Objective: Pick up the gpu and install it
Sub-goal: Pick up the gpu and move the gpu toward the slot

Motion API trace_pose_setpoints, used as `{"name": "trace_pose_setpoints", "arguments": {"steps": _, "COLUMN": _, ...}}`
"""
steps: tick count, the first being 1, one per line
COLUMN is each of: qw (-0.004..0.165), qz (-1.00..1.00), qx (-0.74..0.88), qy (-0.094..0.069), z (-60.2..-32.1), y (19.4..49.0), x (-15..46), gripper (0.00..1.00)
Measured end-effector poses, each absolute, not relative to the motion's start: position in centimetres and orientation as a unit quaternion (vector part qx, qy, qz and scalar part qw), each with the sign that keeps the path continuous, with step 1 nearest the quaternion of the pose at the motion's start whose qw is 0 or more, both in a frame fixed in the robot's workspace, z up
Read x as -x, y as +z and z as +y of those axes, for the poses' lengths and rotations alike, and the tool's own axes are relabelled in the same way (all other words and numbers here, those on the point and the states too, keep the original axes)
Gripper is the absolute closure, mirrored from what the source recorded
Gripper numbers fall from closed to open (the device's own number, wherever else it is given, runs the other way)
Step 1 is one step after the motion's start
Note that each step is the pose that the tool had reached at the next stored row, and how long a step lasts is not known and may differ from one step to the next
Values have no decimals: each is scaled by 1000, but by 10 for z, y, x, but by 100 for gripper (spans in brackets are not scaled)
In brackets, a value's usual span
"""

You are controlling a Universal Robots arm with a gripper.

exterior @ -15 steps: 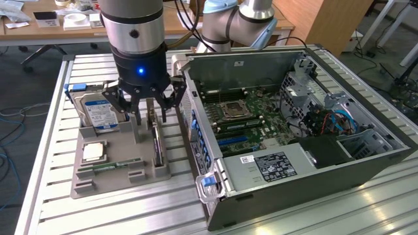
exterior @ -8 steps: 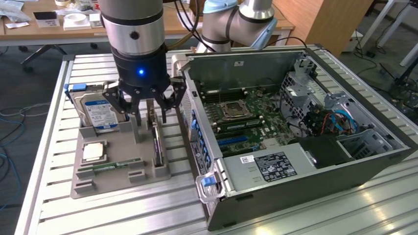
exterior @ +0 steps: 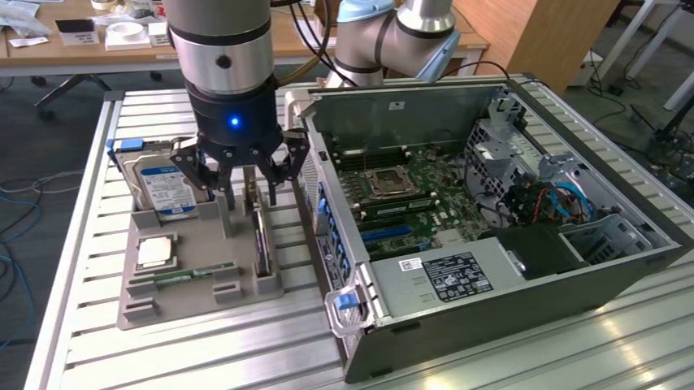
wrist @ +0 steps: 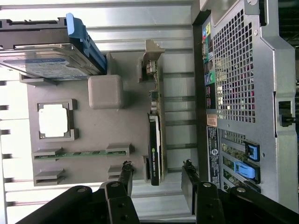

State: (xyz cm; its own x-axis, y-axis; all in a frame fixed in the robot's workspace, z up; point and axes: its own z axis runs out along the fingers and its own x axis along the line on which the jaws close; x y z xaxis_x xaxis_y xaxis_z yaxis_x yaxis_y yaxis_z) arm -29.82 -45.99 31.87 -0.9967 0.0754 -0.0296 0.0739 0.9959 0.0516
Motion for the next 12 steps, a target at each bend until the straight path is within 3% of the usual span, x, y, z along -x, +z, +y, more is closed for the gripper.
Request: {"name": "trace_pose_setpoints", "arguments": {"steps": 12, "qw": 16, "qz": 999, "qx": -37, "qy": 25, "z": -460, "y": 317, "x": 298, "gripper": 45}}
